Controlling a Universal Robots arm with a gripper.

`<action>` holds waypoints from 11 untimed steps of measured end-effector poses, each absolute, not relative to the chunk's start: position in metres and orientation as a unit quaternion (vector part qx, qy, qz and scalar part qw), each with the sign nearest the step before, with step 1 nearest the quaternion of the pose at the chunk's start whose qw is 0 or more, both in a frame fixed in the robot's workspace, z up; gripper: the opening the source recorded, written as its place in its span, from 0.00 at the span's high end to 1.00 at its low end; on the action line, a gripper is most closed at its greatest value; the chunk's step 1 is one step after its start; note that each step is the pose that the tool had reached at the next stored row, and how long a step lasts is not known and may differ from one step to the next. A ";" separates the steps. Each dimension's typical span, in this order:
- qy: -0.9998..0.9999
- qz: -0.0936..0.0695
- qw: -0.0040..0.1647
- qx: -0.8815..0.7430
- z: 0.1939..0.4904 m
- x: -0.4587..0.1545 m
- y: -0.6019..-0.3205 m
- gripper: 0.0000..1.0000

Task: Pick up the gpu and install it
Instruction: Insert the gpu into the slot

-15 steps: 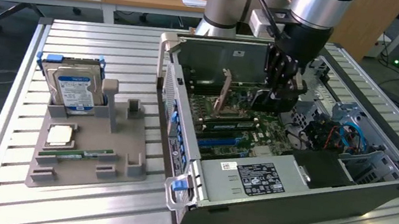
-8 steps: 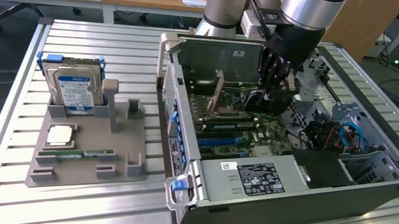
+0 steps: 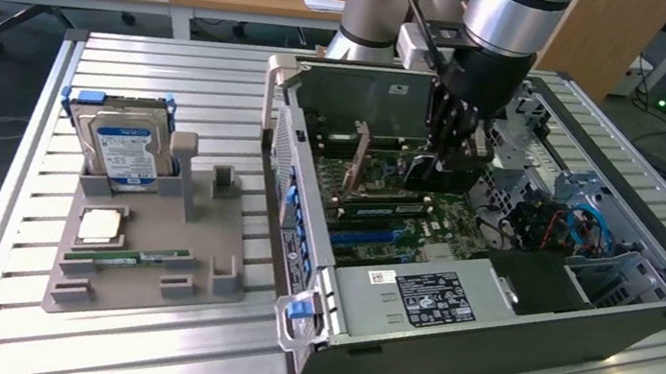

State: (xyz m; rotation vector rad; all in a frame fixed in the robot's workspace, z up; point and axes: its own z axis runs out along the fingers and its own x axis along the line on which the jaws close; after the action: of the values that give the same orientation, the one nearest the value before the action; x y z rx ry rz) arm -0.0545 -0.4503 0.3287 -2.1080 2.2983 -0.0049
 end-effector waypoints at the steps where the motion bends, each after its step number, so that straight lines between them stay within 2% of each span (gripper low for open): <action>1: 0.737 -0.002 0.011 -0.676 0.329 -0.054 -0.450 0.73; 11: 0.737 -0.002 0.011 -0.676 0.327 -0.054 -0.450 0.73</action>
State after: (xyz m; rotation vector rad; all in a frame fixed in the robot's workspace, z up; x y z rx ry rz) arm -0.0544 -0.4503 0.3272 -2.1080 2.2983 -0.0049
